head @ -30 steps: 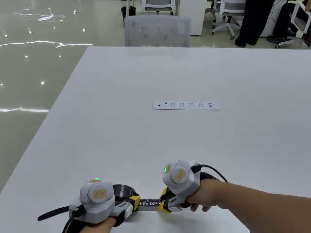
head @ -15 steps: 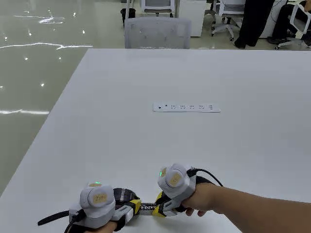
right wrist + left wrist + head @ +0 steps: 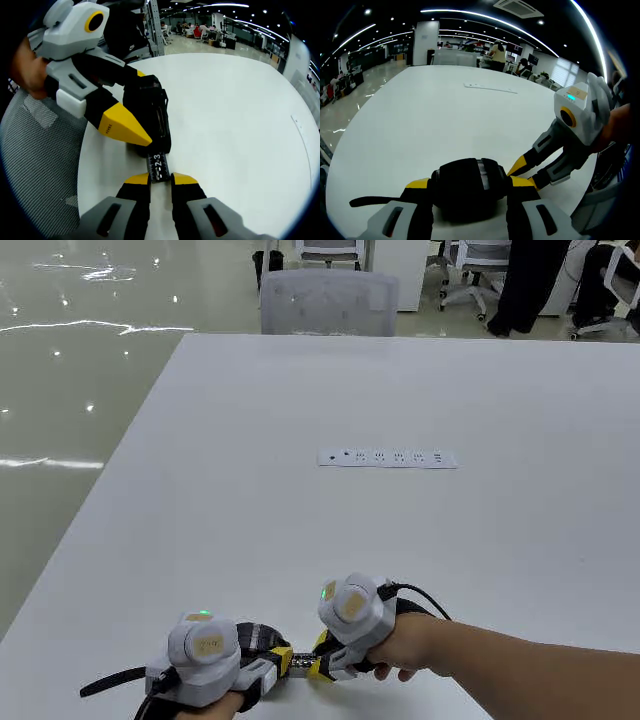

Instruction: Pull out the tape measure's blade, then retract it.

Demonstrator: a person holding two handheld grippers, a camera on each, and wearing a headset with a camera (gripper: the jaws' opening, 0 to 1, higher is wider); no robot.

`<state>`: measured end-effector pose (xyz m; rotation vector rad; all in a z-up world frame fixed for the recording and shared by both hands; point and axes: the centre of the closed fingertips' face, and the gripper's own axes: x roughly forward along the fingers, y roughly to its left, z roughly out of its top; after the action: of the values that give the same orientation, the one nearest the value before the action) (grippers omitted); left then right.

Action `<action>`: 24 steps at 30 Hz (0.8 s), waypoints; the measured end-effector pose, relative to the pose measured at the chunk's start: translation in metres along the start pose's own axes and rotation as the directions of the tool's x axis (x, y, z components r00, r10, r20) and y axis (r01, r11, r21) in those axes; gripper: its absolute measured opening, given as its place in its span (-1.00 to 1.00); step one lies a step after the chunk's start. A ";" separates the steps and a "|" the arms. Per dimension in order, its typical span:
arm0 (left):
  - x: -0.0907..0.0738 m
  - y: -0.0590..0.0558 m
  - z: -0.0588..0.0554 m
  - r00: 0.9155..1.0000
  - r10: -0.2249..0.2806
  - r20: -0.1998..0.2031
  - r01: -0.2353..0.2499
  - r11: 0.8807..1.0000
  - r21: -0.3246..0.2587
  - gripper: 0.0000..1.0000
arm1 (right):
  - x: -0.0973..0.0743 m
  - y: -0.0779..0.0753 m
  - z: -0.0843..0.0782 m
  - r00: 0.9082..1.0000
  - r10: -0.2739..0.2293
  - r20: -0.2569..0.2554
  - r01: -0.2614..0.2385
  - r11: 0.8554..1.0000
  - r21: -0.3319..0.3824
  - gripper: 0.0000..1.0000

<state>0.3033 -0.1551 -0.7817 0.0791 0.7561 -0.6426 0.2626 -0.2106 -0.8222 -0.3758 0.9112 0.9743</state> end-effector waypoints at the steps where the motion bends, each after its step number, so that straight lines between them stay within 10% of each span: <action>1: 0.000 0.000 0.000 1.000 -0.001 0.000 0.001 1.000 0.001 0.11 | 0.001 0.001 0.001 1.000 0.001 0.000 -0.001 1.000 -0.002 -0.72; 24: 0.000 -0.002 0.000 1.000 -0.001 0.000 0.001 1.000 -0.006 0.11 | 0.012 0.002 0.015 1.000 0.008 0.001 -0.008 0.999 -0.035 -0.72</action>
<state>0.3024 -0.1569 -0.7817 0.0733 0.7578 -0.6416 0.2714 -0.1934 -0.8225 -0.4016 0.8963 0.9991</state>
